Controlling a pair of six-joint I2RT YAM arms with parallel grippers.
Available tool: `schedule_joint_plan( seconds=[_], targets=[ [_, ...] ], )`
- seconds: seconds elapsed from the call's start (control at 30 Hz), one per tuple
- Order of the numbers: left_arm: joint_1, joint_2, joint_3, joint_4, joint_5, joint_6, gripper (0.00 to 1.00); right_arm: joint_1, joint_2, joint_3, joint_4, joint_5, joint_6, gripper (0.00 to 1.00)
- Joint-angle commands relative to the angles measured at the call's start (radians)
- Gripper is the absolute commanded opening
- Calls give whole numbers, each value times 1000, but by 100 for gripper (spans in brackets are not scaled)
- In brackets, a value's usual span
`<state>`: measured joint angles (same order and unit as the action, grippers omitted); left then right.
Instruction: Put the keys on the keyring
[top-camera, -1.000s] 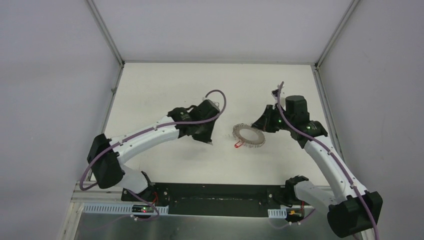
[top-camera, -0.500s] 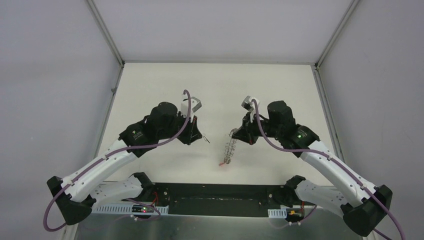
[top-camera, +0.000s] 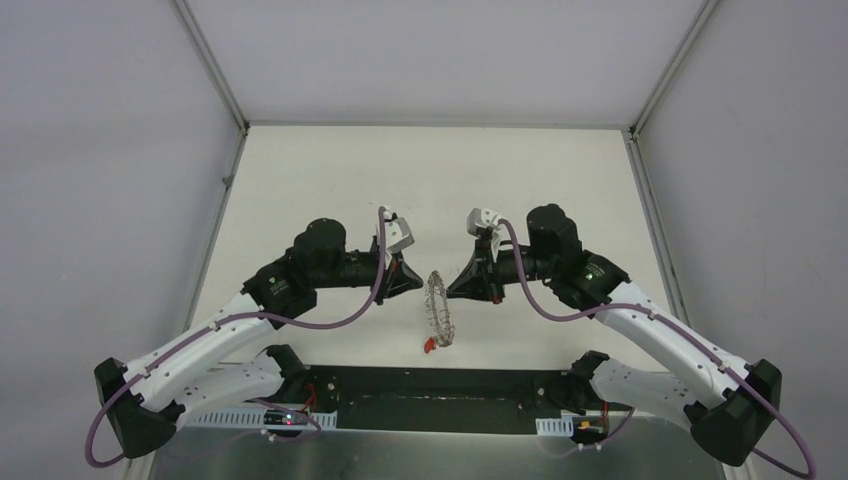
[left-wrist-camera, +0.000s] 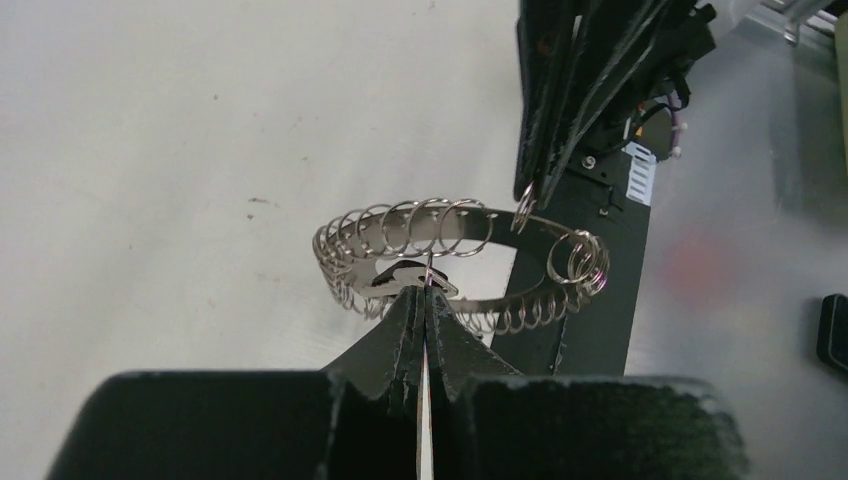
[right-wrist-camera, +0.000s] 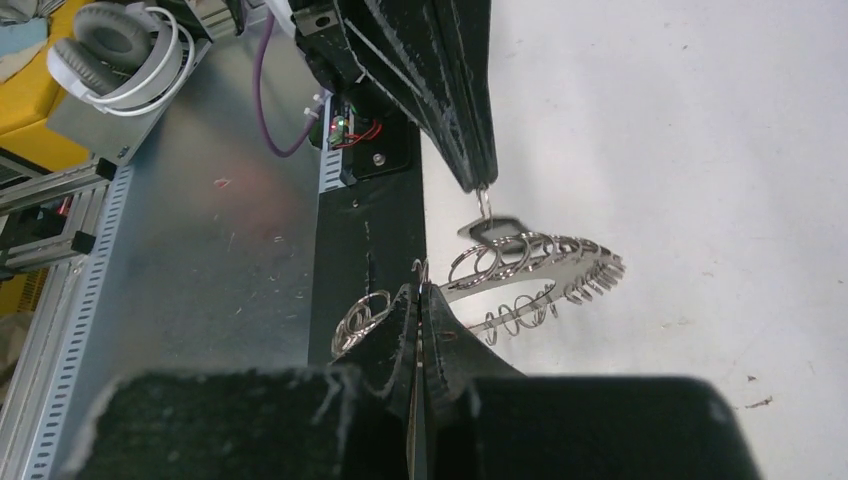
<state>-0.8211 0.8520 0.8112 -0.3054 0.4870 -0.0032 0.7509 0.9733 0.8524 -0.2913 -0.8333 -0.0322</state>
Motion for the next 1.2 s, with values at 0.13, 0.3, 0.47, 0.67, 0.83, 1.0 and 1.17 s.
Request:
schedule_joint_plan(
  seconds=[0.13, 0.3, 0.47, 0.67, 0.83, 1.0, 1.17],
  targets=[
    [-106, 26, 15, 112, 45, 155, 0, 20, 12, -3, 66, -66, -36, 0],
    [-143, 21, 19, 113, 10, 184, 0, 25, 25, 10, 32, -41, -35, 0],
    [-163, 10, 18, 112, -12, 198, 0, 27, 31, 15, 21, -33, -22, 0],
    [-180, 5, 24, 112, -31, 212, 0, 28, 37, 17, 21, -32, -11, 0],
    [-188, -3, 26, 104, -47, 221, 0, 28, 39, 17, 17, -11, 9, 0],
    [-194, -9, 23, 82, -49, 229, 0, 28, 38, 22, 13, 21, 29, 0],
    [-200, -5, 11, 68, -33, 229, 0, 28, 32, 20, 17, 29, 27, 0]
  ],
)
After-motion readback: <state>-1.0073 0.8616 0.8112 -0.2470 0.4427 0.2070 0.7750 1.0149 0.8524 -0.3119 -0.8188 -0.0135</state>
